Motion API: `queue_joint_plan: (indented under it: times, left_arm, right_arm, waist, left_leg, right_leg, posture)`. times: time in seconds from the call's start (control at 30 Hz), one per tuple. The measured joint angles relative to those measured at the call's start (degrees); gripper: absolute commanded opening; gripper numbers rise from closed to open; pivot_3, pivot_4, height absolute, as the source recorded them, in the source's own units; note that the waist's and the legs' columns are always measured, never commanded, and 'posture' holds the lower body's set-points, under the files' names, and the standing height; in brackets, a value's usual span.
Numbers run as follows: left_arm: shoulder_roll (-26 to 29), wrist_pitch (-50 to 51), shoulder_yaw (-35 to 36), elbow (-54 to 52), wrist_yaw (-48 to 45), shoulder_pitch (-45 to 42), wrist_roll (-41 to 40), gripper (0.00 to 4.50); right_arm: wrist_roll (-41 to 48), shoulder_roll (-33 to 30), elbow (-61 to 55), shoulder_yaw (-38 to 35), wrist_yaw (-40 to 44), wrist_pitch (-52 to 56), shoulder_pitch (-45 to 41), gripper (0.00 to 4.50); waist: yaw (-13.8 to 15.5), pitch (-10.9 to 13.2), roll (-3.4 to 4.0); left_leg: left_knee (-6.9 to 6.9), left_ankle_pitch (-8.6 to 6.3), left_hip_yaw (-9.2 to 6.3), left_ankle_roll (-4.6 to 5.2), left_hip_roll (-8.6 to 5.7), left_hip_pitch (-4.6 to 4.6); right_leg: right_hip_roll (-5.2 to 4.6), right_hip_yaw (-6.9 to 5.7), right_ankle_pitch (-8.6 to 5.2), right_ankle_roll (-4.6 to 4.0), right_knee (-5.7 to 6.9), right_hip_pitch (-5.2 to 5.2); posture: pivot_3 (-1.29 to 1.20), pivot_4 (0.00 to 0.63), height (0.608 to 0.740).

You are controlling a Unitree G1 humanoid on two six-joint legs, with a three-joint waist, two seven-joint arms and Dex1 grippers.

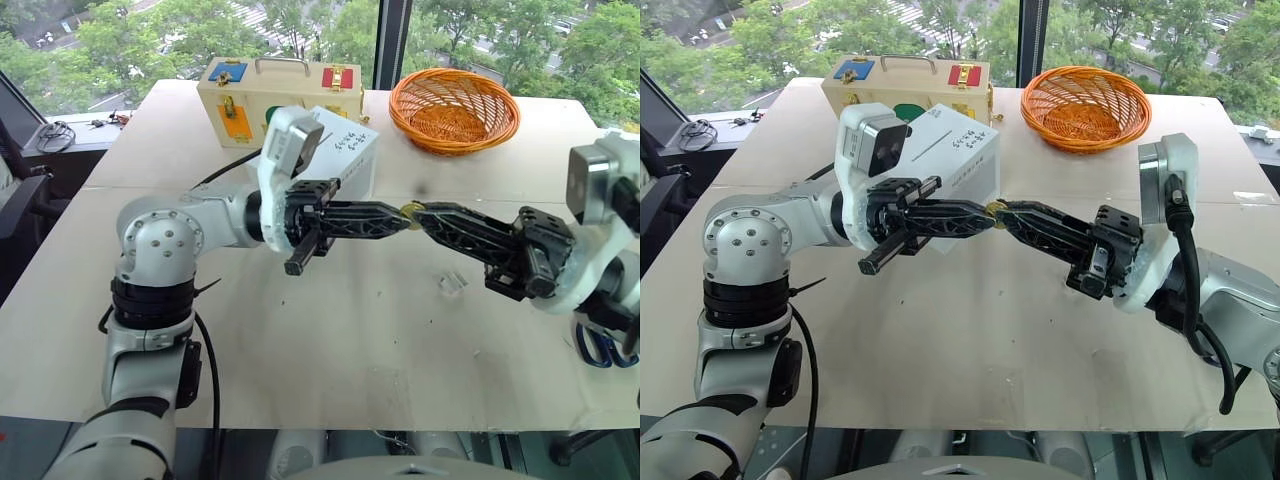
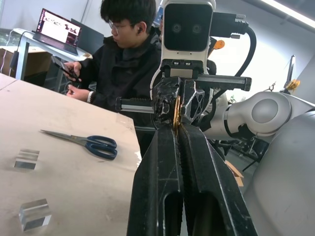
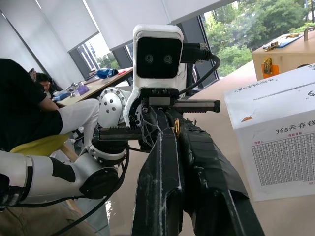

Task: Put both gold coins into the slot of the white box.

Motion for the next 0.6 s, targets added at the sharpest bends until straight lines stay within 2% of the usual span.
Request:
queue_joint_plan:
  times: [0.2,0.23,0.27,0.4,0.5,0.53,0.6]
  left_arm:
    - [-0.2,0.3,0.5,0.0,1.7,0.0,-1.4,0.04]
    - [-0.2,0.3,0.6,0.0,1.9,0.0,-1.5,0.00]
    - [-0.4,0.2,0.9,0.0,2.4,0.0,-1.6,0.00]
    - [-0.5,0.0,1.3,0.0,4.2,0.0,-1.7,0.00]
    - [0.9,0.0,3.4,0.2,6.0,0.0,-1.8,0.00]
    - [2.2,0.0,4.2,0.7,6.7,-0.4,-1.7,0.00]
    - [4.6,-0.2,6.5,1.3,8.0,-1.1,-1.4,0.00]
  right_arm:
    - [-1.4,0.1,0.0,0.1,0.9,-0.6,-0.1,0.00]
    - [-2.1,0.2,0.0,0.2,1.1,-0.7,-0.2,0.59]
    - [-2.8,0.3,0.0,0.4,1.4,-0.7,-0.3,0.78]
    - [-3.9,0.6,-0.1,0.6,3.5,-0.6,0.1,2.81]
    - [-8.0,-2.0,0.1,-2.3,5.0,-0.2,2.4,4.15]
    - [-11.1,-3.7,0.1,-4.4,6.3,0.0,3.5,4.46]
    - [-15.6,-6.2,0.3,-8.2,9.1,0.5,5.8,4.46]
  waist:
    - [0.0,0.0,0.00]
    - [0.0,0.0,0.00]
    - [0.0,0.0,0.00]
    - [0.0,0.0,0.00]
    - [0.0,0.0,0.00]
    - [0.0,0.0,0.00]
    - [0.1,0.0,0.00]
  left_leg:
    - [0.00,0.00,0.00,0.00,0.00,0.00]
    - [0.00,0.00,0.00,0.00,0.00,0.00]
    - [0.00,0.00,0.00,0.00,0.00,0.00]
    - [0.00,0.00,-0.01,0.00,0.00,-0.01]
    - [0.00,0.00,0.01,0.00,0.00,-0.03]
    - [0.00,0.00,0.01,0.00,-0.01,-0.03]
    - [-0.01,0.00,0.00,0.00,0.00,-0.03]
  right_leg:
    - [0.00,0.00,0.00,0.00,0.00,0.00]
    - [0.00,0.00,0.00,0.00,0.00,0.00]
    - [0.00,0.00,0.00,0.00,0.00,0.00]
    - [0.00,-0.01,0.00,0.00,-0.01,0.00]
    - [-0.01,-0.01,0.00,0.00,-0.02,-0.01]
    - [-0.01,-0.01,0.00,0.00,-0.02,-0.02]
    - [0.00,-0.03,0.00,0.01,-0.02,-0.02]
  posture:
    - [0.00,0.150,0.740]
    - [0.00,0.150,0.740]
    - [0.00,0.150,0.740]
    - [0.00,0.150,0.740]
    - [0.00,0.150,0.740]
    - [0.00,0.150,0.740]
    - [0.00,0.150,0.740]
